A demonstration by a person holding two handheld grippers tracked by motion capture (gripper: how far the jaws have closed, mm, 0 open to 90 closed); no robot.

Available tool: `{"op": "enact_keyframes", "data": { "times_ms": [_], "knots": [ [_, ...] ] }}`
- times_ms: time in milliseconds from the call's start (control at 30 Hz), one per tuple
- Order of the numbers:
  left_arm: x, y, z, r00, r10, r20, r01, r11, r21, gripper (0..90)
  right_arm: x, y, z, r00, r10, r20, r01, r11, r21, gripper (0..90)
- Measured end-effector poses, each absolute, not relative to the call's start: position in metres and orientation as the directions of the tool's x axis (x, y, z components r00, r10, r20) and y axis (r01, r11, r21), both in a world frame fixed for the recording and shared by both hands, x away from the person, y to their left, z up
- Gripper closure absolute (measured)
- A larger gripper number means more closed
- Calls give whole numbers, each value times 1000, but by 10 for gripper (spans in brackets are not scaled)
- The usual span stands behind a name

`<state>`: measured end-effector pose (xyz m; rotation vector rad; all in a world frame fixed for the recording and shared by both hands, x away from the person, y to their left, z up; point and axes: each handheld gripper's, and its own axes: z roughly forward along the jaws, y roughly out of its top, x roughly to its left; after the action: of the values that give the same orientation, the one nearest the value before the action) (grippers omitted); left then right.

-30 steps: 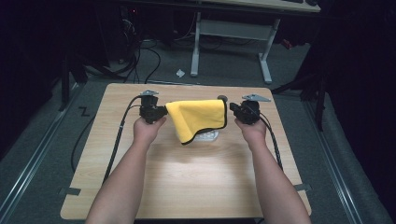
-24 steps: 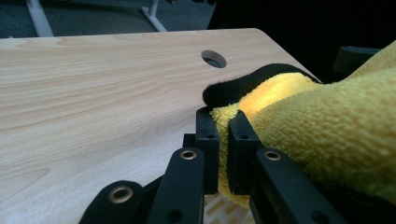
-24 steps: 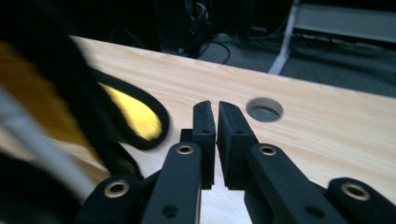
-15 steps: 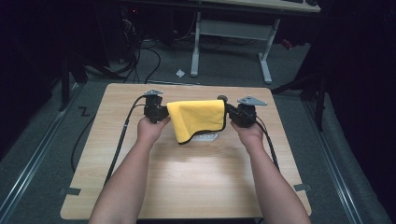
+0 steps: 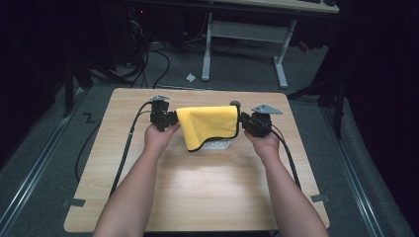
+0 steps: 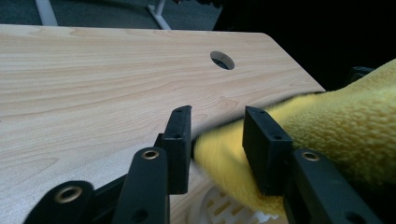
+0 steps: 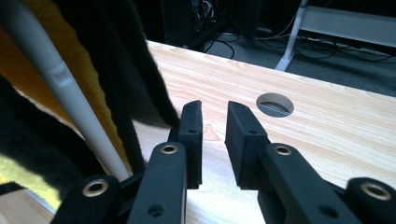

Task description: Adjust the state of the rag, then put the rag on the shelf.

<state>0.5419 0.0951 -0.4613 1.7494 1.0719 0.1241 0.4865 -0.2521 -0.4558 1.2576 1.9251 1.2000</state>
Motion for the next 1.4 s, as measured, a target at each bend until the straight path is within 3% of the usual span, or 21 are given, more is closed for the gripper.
{"op": "enact_keyframes", "data": {
  "times_ms": [267,433,600,767,1100,1400],
  "knots": [
    [539,101,-460,570,717,-401,602,-32,798,447,482,-259,-457,-400,915,42,421,143,896,674],
    [538,108,-460,541,731,-415,602,7,798,395,482,-266,-458,-391,919,52,441,137,887,631],
    [532,113,-453,538,758,-368,571,-7,821,359,479,-269,-455,-384,922,47,438,138,888,568],
    [526,120,-448,546,782,-301,530,-44,847,342,478,-269,-453,-382,923,39,436,143,889,542],
    [504,148,-455,506,817,-276,509,-25,860,340,467,-275,-452,-374,927,29,409,137,902,491],
    [474,157,-468,517,832,-202,478,-85,874,349,450,-279,-453,-384,923,4,410,166,897,461]
  ]
}}
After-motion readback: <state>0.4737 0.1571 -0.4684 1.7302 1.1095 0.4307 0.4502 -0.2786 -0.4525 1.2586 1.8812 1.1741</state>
